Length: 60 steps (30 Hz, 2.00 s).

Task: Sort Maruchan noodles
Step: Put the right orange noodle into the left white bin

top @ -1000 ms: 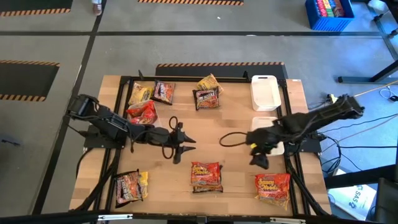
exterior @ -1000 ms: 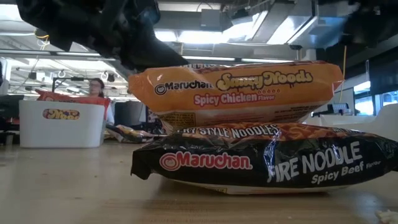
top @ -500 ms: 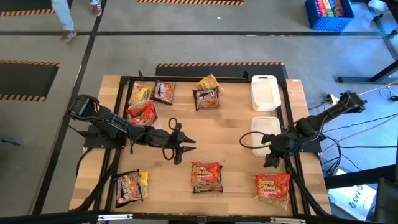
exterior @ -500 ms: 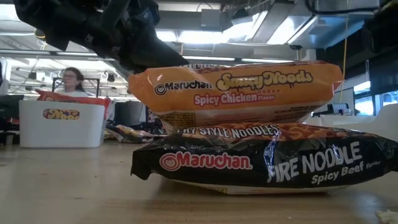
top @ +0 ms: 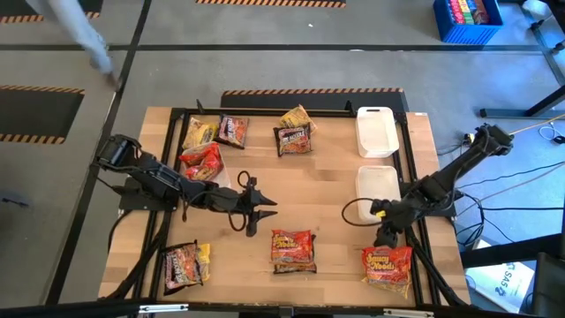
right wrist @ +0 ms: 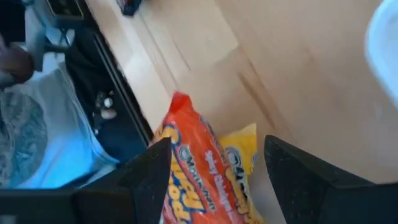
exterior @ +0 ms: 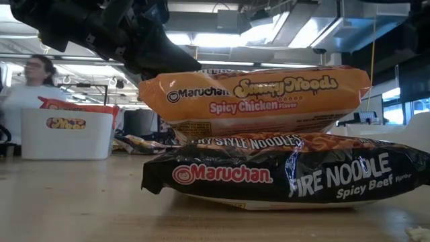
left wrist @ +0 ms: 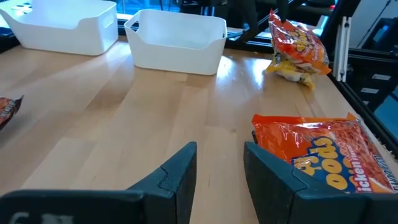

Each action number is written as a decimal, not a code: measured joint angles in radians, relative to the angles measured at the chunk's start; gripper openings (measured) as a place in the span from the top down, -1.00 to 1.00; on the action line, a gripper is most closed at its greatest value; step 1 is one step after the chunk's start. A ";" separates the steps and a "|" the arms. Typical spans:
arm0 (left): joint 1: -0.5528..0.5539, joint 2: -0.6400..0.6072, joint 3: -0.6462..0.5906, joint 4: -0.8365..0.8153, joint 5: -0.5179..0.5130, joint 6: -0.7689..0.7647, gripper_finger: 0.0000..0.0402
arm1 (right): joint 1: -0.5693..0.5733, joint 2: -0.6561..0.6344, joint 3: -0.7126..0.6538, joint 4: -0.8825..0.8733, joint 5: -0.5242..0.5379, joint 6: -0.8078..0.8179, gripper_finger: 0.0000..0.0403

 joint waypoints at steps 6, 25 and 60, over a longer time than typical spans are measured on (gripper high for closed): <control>0.000 0.000 0.000 -0.002 0.000 0.000 0.38 | -0.002 0.073 0.000 0.005 -0.074 0.000 -0.17; 0.000 0.000 0.000 -0.002 0.003 -0.002 0.38 | -0.002 0.218 0.000 0.206 -0.232 0.010 -0.17; 0.000 -0.001 0.000 -0.001 0.000 -0.002 0.38 | -0.003 0.301 0.056 0.243 -0.205 -0.215 0.98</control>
